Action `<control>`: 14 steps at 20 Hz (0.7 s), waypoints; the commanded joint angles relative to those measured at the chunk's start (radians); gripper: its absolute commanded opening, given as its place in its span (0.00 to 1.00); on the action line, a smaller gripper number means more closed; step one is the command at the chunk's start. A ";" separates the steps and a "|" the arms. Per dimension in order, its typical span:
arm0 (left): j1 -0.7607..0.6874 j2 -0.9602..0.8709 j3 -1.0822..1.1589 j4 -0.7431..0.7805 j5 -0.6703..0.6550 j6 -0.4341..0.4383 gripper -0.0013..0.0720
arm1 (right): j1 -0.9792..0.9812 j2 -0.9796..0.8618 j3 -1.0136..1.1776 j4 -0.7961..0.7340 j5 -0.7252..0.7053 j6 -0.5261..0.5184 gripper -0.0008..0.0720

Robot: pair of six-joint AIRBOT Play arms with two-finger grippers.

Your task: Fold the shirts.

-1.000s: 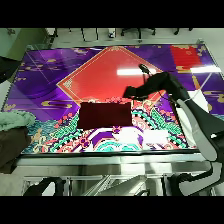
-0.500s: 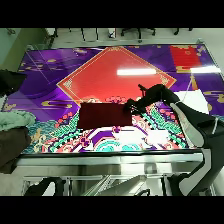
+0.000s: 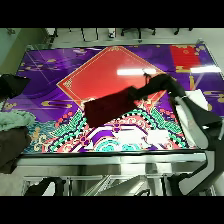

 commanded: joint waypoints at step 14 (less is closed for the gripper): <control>0.001 0.000 -0.001 0.000 0.004 -0.001 0.04 | -0.843 0.230 0.272 0.012 -0.294 0.144 0.04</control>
